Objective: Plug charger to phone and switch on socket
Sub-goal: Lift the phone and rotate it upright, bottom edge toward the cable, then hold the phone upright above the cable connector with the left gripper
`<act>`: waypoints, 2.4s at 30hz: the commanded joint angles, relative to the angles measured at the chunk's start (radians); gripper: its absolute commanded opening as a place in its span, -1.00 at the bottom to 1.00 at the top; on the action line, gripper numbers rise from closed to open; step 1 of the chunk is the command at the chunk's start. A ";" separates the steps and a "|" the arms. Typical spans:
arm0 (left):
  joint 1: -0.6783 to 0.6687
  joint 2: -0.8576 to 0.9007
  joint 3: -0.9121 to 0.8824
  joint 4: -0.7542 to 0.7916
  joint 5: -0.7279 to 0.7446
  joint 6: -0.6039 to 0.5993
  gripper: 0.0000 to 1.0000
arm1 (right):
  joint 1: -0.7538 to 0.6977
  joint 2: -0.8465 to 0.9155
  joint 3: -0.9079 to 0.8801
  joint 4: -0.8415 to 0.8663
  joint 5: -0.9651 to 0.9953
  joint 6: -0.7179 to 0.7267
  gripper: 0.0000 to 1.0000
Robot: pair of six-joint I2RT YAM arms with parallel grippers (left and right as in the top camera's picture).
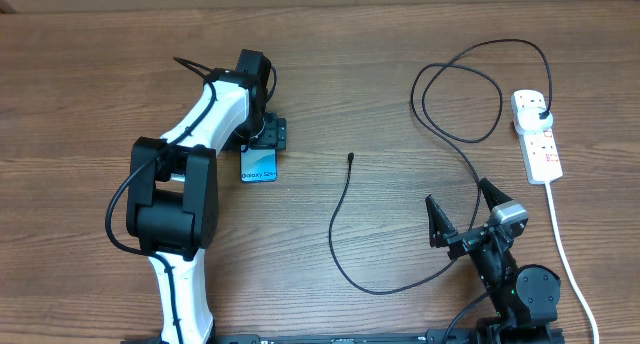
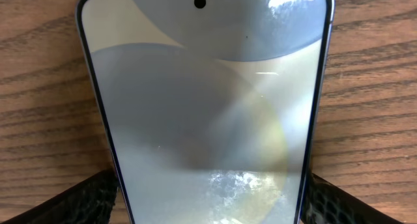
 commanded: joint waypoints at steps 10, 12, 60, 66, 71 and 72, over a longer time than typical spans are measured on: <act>-0.007 0.089 -0.070 -0.016 0.095 -0.018 0.71 | -0.002 -0.009 -0.010 0.006 0.000 0.006 1.00; -0.007 0.089 -0.070 -0.016 0.096 -0.019 0.71 | -0.002 -0.009 -0.010 0.006 0.000 0.006 0.99; 0.010 0.088 0.507 -0.467 0.722 -0.045 0.11 | -0.002 -0.009 -0.010 0.006 0.000 0.006 1.00; 0.021 0.088 0.507 -0.510 0.932 -0.081 -0.13 | -0.002 -0.009 -0.010 0.006 0.000 0.006 1.00; 0.022 0.088 0.507 -0.537 1.011 -0.201 -0.55 | -0.002 -0.009 -0.010 0.006 0.000 0.006 1.00; 0.022 0.088 0.507 -0.545 1.034 -0.212 -0.60 | -0.002 -0.009 -0.010 0.006 0.000 0.006 1.00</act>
